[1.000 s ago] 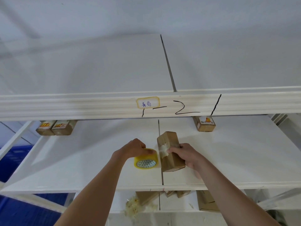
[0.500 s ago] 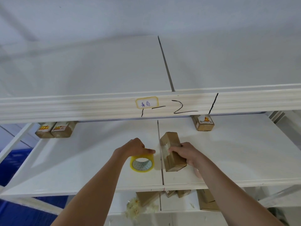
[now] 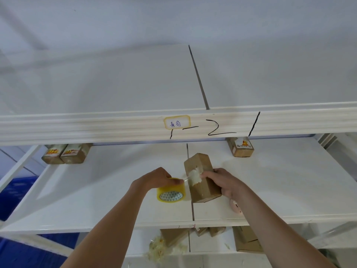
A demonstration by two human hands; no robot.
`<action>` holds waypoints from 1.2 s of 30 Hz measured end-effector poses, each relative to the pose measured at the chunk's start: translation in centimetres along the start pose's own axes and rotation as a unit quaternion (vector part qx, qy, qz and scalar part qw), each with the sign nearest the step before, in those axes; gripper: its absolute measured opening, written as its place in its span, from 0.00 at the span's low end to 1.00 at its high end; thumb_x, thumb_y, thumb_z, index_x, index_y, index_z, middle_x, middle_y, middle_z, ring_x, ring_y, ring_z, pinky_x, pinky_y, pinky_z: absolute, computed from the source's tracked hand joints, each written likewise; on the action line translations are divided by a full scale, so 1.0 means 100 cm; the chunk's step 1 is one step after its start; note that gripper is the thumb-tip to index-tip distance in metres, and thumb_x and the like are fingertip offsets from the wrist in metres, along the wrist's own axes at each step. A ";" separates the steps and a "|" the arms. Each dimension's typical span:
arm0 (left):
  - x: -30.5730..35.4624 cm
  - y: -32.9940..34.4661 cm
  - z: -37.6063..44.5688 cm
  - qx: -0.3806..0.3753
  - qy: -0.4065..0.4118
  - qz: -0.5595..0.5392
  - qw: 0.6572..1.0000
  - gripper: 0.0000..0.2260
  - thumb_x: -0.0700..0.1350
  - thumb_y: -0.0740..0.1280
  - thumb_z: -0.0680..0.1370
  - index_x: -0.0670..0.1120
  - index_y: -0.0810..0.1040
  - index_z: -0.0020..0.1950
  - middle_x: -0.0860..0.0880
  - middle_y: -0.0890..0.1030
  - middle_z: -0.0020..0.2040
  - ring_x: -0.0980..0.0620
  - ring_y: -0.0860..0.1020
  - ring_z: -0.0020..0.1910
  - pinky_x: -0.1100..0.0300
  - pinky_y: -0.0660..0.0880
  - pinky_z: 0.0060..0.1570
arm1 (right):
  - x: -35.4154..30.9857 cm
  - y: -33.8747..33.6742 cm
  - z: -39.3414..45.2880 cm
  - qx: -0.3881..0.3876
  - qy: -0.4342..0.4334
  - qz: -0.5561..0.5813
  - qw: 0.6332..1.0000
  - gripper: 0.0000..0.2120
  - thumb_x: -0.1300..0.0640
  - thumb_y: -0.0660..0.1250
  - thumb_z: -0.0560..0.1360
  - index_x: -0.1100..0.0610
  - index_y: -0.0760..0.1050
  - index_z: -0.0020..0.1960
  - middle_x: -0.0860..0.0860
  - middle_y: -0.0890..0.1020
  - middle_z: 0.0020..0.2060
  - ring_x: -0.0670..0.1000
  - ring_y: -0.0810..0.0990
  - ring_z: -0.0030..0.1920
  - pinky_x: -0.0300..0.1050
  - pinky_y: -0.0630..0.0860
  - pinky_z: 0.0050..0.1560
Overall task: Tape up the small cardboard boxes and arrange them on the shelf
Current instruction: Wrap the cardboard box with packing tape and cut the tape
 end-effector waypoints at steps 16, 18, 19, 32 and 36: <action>0.030 -0.006 -0.014 0.004 0.059 -0.097 0.994 0.24 0.69 0.73 0.69 0.47 0.84 0.45 0.48 0.84 0.44 0.49 0.83 0.48 0.56 0.79 0.51 | 0.016 0.014 -0.008 -0.066 -0.024 0.205 0.976 0.20 0.52 0.70 0.74 0.56 0.79 0.64 0.61 0.84 0.58 0.62 0.82 0.60 0.61 0.81 0.58; 0.030 -0.007 -0.014 0.010 0.067 -0.110 0.992 0.24 0.68 0.74 0.69 0.48 0.85 0.47 0.48 0.85 0.46 0.48 0.83 0.49 0.54 0.79 0.54 | 0.015 0.012 -0.008 -0.070 -0.024 0.189 0.979 0.21 0.51 0.71 0.74 0.56 0.79 0.65 0.62 0.83 0.60 0.62 0.81 0.61 0.63 0.79 0.60; 0.030 -0.008 -0.014 0.016 0.068 -0.109 0.992 0.24 0.68 0.74 0.68 0.48 0.85 0.47 0.48 0.85 0.46 0.49 0.83 0.49 0.54 0.80 0.54 | 0.014 0.011 -0.007 -0.072 -0.021 0.180 0.981 0.21 0.52 0.71 0.74 0.57 0.79 0.65 0.62 0.83 0.60 0.62 0.81 0.62 0.62 0.79 0.61; 0.030 -0.010 -0.013 0.050 0.066 -0.068 0.994 0.22 0.66 0.73 0.71 0.48 0.85 0.49 0.52 0.82 0.42 0.52 0.82 0.45 0.61 0.77 0.43 | 0.013 0.000 0.002 -0.082 -0.030 0.169 0.982 0.17 0.61 0.73 0.76 0.62 0.79 0.64 0.62 0.84 0.57 0.60 0.83 0.56 0.52 0.81 0.52; 0.029 -0.002 -0.010 0.068 0.060 -0.013 0.996 0.18 0.65 0.72 0.72 0.51 0.83 0.46 0.56 0.80 0.39 0.56 0.80 0.38 0.67 0.71 0.35 | 0.012 0.012 -0.002 -0.060 -0.008 0.037 0.998 0.15 0.55 0.70 0.79 0.59 0.78 0.63 0.57 0.85 0.55 0.56 0.83 0.55 0.50 0.80 0.52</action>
Point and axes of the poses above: each hand's wrist, its own z-axis towards the middle knuckle, its own y-axis out of the palm, x = y × z, the point moved 8 cm from there along z, towards the middle knuckle
